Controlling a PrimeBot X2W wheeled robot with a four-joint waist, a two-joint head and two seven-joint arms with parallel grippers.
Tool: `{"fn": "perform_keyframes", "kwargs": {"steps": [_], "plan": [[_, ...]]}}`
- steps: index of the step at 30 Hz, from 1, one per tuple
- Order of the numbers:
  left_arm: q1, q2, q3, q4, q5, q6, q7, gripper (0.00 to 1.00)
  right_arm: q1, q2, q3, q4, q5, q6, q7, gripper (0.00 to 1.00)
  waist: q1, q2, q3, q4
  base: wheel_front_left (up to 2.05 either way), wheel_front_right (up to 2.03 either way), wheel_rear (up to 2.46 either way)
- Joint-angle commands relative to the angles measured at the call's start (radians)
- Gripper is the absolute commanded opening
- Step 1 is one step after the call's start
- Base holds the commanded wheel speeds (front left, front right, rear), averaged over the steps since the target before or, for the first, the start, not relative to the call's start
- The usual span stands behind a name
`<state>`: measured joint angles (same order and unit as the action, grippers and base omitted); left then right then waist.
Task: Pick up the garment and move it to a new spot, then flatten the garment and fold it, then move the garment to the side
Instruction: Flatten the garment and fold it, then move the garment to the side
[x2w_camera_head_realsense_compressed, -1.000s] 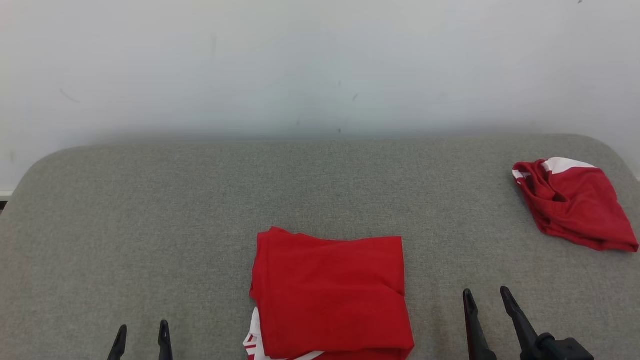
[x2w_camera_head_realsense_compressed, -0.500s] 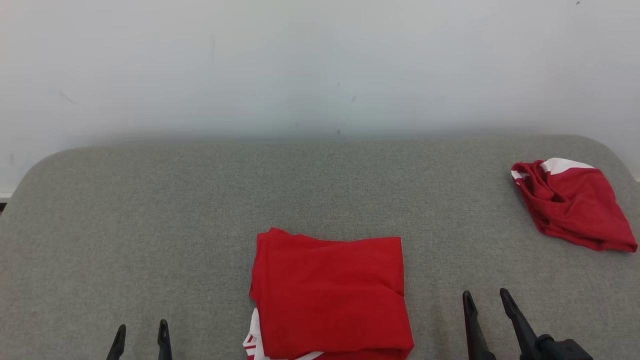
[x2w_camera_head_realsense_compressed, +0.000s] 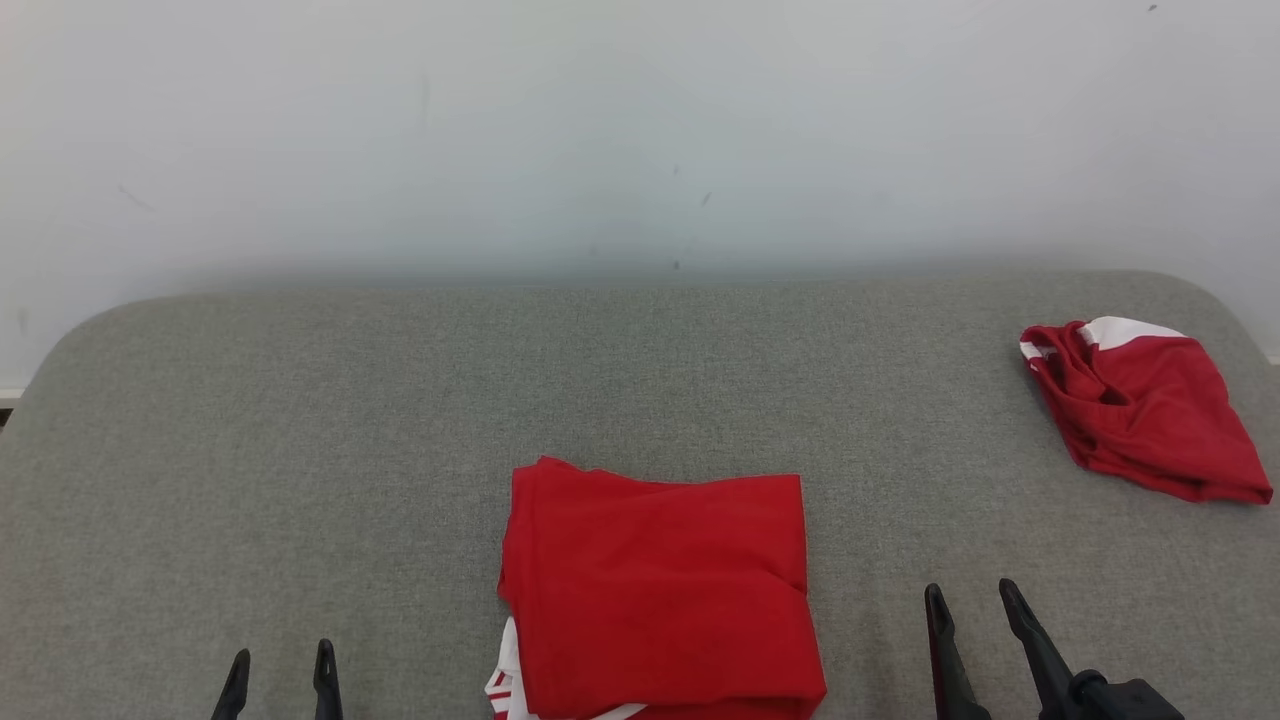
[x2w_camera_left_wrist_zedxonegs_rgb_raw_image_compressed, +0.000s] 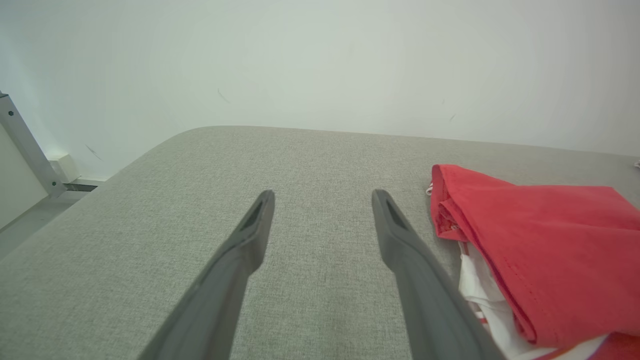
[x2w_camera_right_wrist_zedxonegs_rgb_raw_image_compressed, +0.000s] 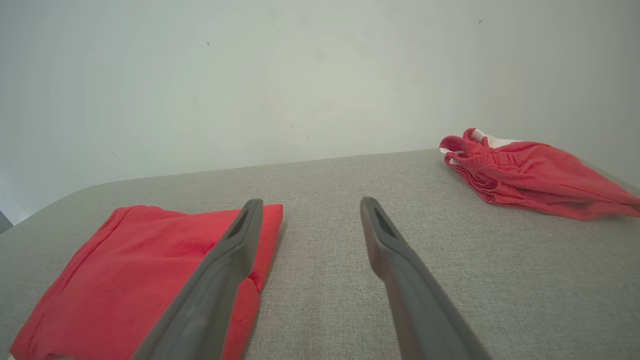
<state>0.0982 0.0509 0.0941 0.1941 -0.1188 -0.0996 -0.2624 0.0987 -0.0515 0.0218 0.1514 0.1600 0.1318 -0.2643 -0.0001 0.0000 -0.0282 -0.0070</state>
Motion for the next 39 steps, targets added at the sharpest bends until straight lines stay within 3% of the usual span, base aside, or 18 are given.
{"fn": "perform_keyframes", "kwargs": {"steps": [1,10,18,26,32,39], "plan": [[0.006,-0.001,0.001,0.0,0.0,0.002,-0.001,1.0,0.002,0.002,0.001,0.002,0.002,-0.002,-0.001,1.0,0.0001,0.0,0.0,0.0,0.0,0.0,0.0],[0.003,-0.001,-0.001,0.001,-0.003,0.003,-0.001,1.0,0.0,0.002,0.006,0.011,0.0,-0.002,-0.001,1.0,0.0001,0.0,-0.001,0.002,0.0,0.0,0.0],[-0.004,-0.001,-0.014,-0.002,-0.011,0.009,-0.001,1.0,-0.125,0.002,0.087,0.063,-0.022,-0.002,-0.001,1.0,0.0001,0.0,0.008,0.014,0.0,0.0,0.0],[-0.015,-0.001,-0.031,0.002,-0.012,0.007,-0.001,1.0,-0.319,0.001,0.125,0.312,-0.023,-0.002,-0.001,1.0,0.0001,0.0,0.02,0.044,0.0,0.0,0.0],[-0.023,-0.001,-0.044,0.009,-0.015,0.006,-0.001,1.0,-0.432,0.001,0.115,0.617,-0.025,-0.002,-0.001,1.0,0.0001,0.0,0.028,0.079,0.0,0.0,0.0],[-0.035,-0.001,-0.05,0.016,-0.018,0.005,-0.001,1.0,-0.518,0.002,0.145,0.869,0.04,-0.002,-0.001,1.0,0.0001,0.0,0.035,0.099,0.0,0.0,0.0]]}}
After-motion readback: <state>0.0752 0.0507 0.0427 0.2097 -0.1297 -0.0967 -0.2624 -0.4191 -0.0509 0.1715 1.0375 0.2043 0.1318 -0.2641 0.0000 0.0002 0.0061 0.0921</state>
